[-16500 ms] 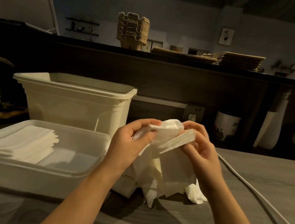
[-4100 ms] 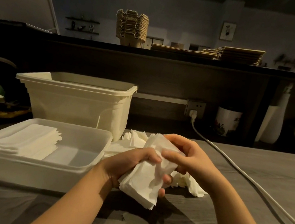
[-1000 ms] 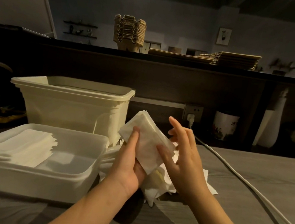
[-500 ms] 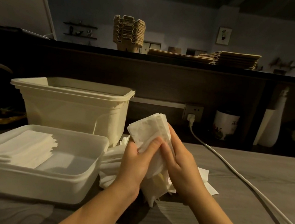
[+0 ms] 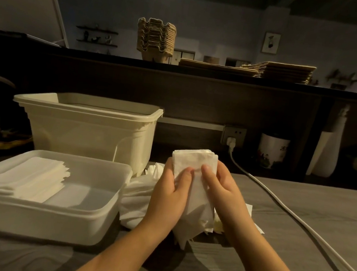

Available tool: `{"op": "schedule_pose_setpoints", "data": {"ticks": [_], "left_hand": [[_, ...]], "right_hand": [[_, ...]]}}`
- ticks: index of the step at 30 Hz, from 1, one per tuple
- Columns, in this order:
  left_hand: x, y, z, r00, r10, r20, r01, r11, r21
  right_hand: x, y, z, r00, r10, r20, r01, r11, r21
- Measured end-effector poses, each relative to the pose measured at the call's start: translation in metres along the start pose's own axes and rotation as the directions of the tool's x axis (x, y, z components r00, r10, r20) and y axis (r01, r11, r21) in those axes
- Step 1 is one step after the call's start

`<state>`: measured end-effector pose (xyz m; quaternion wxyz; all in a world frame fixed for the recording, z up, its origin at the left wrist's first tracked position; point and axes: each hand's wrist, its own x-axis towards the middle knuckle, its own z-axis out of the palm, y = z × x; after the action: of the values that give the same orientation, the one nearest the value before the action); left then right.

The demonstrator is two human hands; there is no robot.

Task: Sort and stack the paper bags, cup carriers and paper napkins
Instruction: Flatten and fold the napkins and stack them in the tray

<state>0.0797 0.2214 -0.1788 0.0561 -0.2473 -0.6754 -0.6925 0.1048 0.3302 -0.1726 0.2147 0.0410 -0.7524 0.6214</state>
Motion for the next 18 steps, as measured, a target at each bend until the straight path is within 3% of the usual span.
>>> {"op": "schedule_pose_setpoints", "data": {"ticks": [3,9,15,18], "left_hand": [[-0.005,-0.001,0.005,0.993,0.046,0.107,-0.056,0.995,0.089],[-0.001,-0.008,0.002,0.985,0.091,0.146,-0.120,0.971,0.209],[-0.003,-0.006,-0.001,0.937,0.117,0.331,-0.220,0.929,0.296],[-0.005,-0.005,0.001,0.927,0.122,0.354,-0.246,0.912,0.328]], "right_hand": [[-0.002,0.000,-0.001,0.996,0.086,0.000,-0.086,0.990,0.108],[0.001,0.006,-0.007,0.987,0.156,-0.027,-0.130,0.895,0.427],[0.002,0.006,-0.016,0.985,0.155,-0.081,-0.092,0.853,0.514],[0.004,0.008,-0.017,0.970,0.205,-0.128,-0.116,0.861,0.496]]}}
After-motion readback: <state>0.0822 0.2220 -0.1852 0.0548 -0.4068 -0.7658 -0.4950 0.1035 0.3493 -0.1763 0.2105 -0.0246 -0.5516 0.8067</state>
